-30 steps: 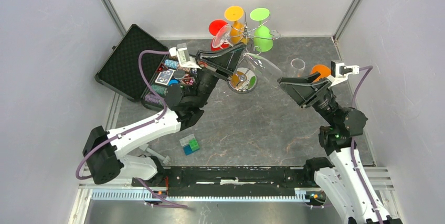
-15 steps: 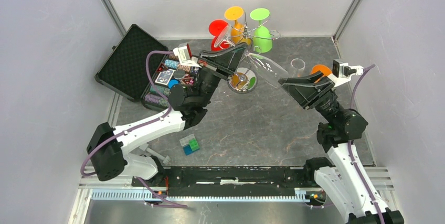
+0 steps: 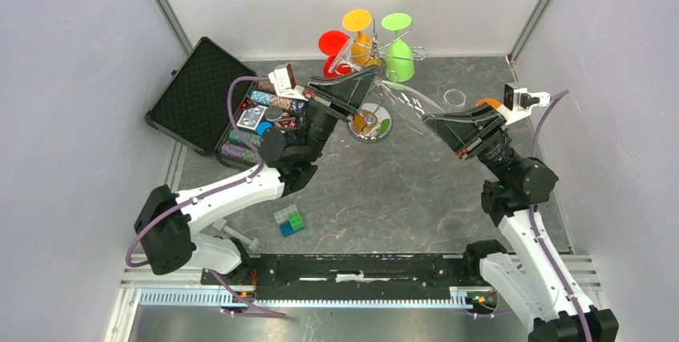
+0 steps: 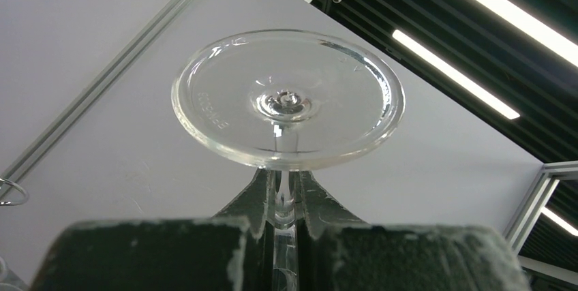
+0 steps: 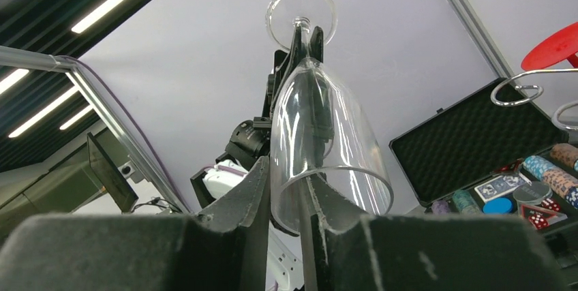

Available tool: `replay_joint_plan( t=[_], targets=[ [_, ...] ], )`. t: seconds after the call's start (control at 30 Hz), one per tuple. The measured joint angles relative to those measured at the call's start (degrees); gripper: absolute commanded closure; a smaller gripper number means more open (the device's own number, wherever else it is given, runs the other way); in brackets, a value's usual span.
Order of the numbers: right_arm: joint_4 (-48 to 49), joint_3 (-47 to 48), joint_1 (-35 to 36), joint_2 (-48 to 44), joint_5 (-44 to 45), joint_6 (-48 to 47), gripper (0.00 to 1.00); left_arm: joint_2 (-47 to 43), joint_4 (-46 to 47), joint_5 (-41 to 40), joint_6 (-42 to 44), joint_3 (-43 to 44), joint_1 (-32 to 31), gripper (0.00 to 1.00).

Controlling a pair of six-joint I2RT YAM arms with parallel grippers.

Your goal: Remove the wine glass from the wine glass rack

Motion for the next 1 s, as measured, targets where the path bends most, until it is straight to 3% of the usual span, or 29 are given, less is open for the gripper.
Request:
replay_joint_plan(
  t=[0.2, 0.3, 0.47, 0.73, 0.87, 0.9, 1.0],
  targets=[
    [-1.88, 1.07, 0.11, -0.33, 0.81, -1.4, 0.99, -0.07, -0.81, -0.39, -0.74, 0.31, 0.09, 0.86],
    [-2.69, 1.11, 0.11, -0.37, 1.29, -2.12, 1.0, -0.31, -1.64, -0.57, -0.7, 0.31, 0.26, 0.75],
    [-4.2, 1.22, 0.11, -0.44, 1.73, -3.63, 1.0, -0.46, -3.61, 0.31, -0.48, 0.33, 0.39, 0.47],
    [-8.61, 3.48, 0.15, -0.42, 2.27, -7.39, 1.0, -1.31, -7.34, 2.29, -0.28, 0.48, 0.28, 0.17],
    [-11.1, 5.77, 0.2, -0.31, 3.54, -9.55, 1.0, -2.73, -9.57, 3.19, -0.04, 0.48, -0.07, 0.07],
    [-11.37, 6.12, 0.2, -0.31, 3.89, -10.05, 1.0, -3.13, -10.29, 3.23, -0.02, 0.48, -0.11, 0.01],
    [-12.85, 7.34, 0.2, -0.31, 4.76, -11.56, 1.0, -3.78, -11.26, 3.43, 0.04, 0.35, -0.15, 0.0]
  ],
)
